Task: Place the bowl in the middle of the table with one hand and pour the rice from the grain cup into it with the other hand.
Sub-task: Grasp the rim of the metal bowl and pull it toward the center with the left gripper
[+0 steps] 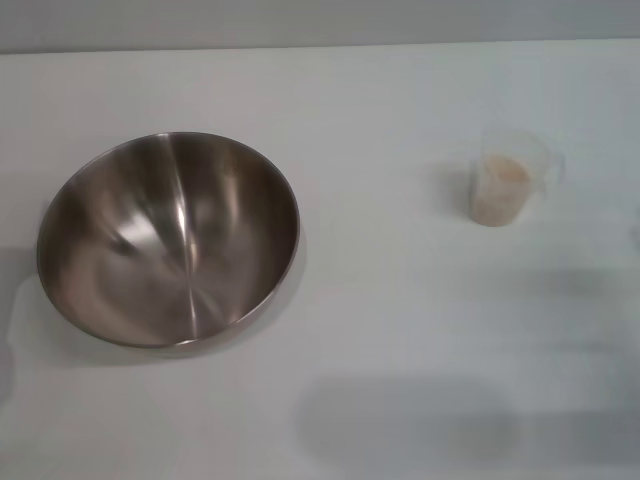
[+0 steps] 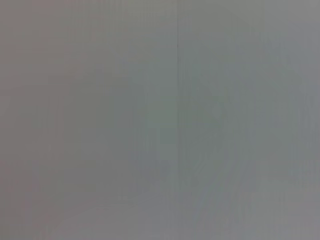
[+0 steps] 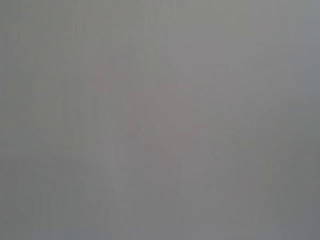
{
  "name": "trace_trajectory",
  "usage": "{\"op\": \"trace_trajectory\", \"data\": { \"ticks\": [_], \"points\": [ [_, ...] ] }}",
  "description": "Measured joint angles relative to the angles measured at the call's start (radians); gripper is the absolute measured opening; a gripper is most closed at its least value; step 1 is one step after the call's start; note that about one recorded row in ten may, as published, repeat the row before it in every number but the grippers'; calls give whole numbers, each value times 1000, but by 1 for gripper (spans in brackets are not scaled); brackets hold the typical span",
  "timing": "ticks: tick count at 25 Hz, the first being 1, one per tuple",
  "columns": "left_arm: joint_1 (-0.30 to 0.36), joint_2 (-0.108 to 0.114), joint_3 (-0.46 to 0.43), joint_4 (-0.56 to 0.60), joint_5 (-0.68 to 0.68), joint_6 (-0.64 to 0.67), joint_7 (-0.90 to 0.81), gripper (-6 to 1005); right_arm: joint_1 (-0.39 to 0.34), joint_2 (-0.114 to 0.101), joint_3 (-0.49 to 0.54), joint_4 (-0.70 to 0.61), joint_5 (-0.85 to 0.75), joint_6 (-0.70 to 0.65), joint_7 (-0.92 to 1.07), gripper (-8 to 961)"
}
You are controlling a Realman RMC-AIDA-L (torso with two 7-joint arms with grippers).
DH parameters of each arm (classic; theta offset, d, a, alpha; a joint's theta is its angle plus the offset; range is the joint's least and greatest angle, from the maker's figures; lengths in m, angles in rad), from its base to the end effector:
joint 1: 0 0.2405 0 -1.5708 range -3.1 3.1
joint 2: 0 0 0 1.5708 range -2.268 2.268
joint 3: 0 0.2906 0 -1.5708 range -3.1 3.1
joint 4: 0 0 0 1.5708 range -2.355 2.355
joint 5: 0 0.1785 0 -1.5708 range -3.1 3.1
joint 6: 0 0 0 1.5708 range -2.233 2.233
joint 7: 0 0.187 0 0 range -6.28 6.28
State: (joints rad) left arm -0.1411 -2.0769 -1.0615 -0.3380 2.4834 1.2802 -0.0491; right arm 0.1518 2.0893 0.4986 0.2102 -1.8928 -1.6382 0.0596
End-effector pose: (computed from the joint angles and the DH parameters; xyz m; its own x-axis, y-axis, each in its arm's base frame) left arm -0.3638 0.2914 0.0101 0.7161 -0.1128 0.6889 0.6948 0.0202 -0.7189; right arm 0.3498 0.2554 0.0252 0.6842 0.2819 -0.6726 -0.7103 0.0487 -0.7022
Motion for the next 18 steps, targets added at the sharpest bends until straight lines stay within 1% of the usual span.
{"op": "trace_trajectory", "data": {
  "ticks": [6,12,14,16,18],
  "points": [
    [1,4,0,-22,2,-1,0,832,0,0,0,0,0,0,0,825],
    [-7,10,-7,-67,2,-37,7,832,0,0,0,0,0,0,0,826],
    [-5,16,-20,-112,4,-81,15,832,1,0,0,0,0,0,0,826],
    [2,28,-43,-187,17,-156,39,832,2,-1,0,0,-1,0,0,825],
    [15,48,-66,-289,36,-261,65,831,3,-1,0,0,-1,-2,0,825]
  ]
}}
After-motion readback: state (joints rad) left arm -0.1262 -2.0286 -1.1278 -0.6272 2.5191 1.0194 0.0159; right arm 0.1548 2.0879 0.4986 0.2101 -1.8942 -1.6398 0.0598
